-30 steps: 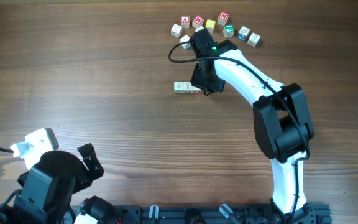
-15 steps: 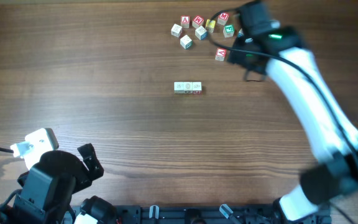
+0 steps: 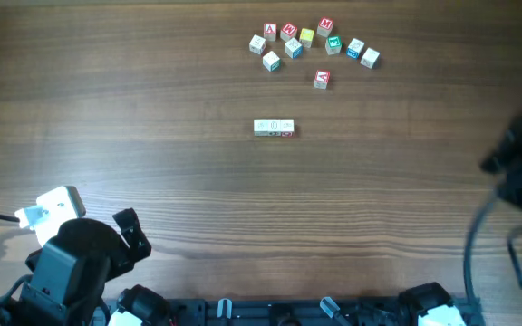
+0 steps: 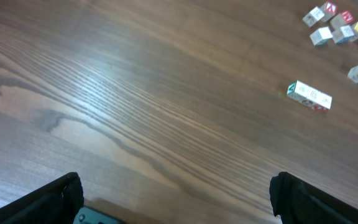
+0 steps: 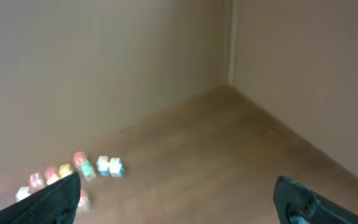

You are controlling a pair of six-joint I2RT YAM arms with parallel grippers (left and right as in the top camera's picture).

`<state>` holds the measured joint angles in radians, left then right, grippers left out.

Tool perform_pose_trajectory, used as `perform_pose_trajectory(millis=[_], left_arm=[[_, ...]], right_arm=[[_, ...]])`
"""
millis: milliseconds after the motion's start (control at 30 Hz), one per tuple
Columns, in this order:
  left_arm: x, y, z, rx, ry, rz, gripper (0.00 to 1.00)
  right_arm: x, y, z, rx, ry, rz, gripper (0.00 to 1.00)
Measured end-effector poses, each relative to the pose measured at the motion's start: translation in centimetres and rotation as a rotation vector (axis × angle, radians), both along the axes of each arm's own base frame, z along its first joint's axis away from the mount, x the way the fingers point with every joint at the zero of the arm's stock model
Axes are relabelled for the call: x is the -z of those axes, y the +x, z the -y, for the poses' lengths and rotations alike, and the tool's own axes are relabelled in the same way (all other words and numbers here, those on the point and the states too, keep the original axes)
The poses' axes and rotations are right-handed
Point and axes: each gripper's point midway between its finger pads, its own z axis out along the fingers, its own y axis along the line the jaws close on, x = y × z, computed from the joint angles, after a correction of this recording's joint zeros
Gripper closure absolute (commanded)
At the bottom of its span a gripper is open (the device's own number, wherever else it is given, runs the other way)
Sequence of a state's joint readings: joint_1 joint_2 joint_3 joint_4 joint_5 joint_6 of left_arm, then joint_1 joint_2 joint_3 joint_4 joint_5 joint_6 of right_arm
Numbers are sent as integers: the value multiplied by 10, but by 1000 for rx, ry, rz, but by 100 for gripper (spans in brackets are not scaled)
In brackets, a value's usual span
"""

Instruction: Form a horizontal line

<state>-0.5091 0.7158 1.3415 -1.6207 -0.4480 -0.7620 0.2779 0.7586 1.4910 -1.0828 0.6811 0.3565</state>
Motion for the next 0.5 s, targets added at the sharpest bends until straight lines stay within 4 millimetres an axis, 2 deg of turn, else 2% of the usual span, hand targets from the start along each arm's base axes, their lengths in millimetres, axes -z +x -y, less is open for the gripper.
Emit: perform_pose_trajectory(millis=[33,167,200,367,500], left_arm=[[0,0,0,0,-1,2,0],[0,0,0,-1,-1,3,0],[0,0,0,0,-1,2,0],[0,1,0,0,-2,3,0],[0,0,0,-1,0,2,0]], right_arm=[[13,-8,3,3,4,28,0],[44,-4,-10,-94,21,282,0],[69,-5,-13,-122,21,368,0],[120,22,-24,-207,47,637,0],[181,46,-32,-262,115,576,0]])
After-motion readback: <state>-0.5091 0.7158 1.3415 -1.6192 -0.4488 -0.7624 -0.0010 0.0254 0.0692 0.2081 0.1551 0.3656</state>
